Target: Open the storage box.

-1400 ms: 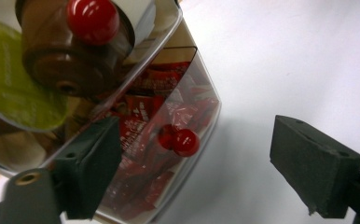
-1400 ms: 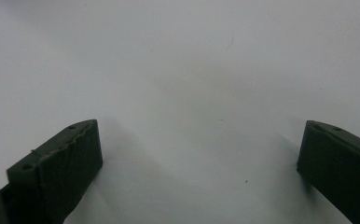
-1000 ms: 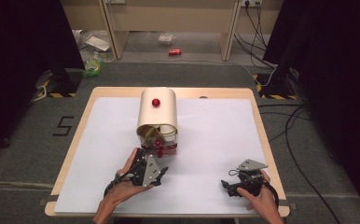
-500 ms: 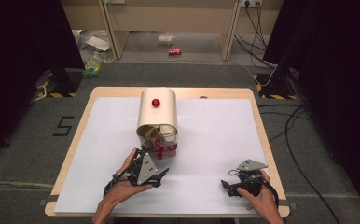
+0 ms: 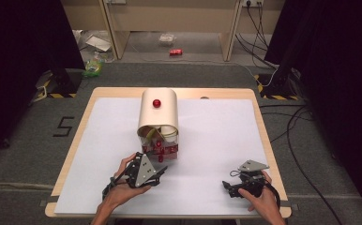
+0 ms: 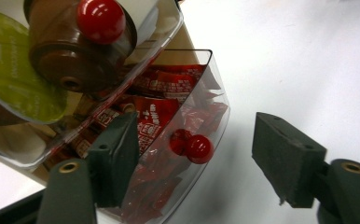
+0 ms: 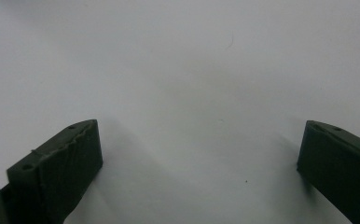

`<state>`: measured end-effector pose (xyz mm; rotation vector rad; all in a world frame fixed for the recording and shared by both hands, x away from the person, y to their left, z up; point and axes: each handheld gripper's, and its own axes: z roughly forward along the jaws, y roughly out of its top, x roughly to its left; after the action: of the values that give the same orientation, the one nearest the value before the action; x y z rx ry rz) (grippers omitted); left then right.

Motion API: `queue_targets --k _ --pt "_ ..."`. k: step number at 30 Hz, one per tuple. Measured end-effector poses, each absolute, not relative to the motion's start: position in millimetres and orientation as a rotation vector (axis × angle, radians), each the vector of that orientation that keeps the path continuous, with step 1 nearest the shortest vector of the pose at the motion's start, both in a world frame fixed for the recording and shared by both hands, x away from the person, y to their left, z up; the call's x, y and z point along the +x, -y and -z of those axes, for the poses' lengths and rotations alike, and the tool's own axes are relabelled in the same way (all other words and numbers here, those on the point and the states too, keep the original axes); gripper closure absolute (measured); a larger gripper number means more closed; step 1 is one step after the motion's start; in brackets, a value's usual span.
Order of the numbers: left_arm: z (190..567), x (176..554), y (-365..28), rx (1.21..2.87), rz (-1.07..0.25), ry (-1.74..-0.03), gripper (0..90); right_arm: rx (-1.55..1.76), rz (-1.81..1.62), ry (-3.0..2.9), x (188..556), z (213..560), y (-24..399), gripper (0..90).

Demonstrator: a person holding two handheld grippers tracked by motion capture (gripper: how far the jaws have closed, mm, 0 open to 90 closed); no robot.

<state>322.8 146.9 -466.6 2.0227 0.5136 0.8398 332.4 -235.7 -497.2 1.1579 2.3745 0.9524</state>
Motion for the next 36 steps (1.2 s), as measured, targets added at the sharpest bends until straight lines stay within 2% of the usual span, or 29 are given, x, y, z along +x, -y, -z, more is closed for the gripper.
queue_targets --k 4,7,12,26,36 --pt "466 322 -149 2.021 -0.845 -0.514 36.8 1.16 -0.951 -2.376 332 497 236 0.3" --pt "464 321 -150 2.016 -0.868 -0.532 47.6 1.16 -0.951 -2.376 332 497 236 0.3" --pt "463 319 -153 2.011 -0.863 -0.534 55.9 1.158 -0.951 -2.376 332 497 236 0.3" --pt "462 312 -156 2.048 -0.829 -0.545 64.6 1.159 -0.952 -2.376 332 497 236 0.3" --pt "463 305 -158 2.047 -0.811 -0.539 66.8 1.158 -0.952 -2.376 332 497 236 0.3"
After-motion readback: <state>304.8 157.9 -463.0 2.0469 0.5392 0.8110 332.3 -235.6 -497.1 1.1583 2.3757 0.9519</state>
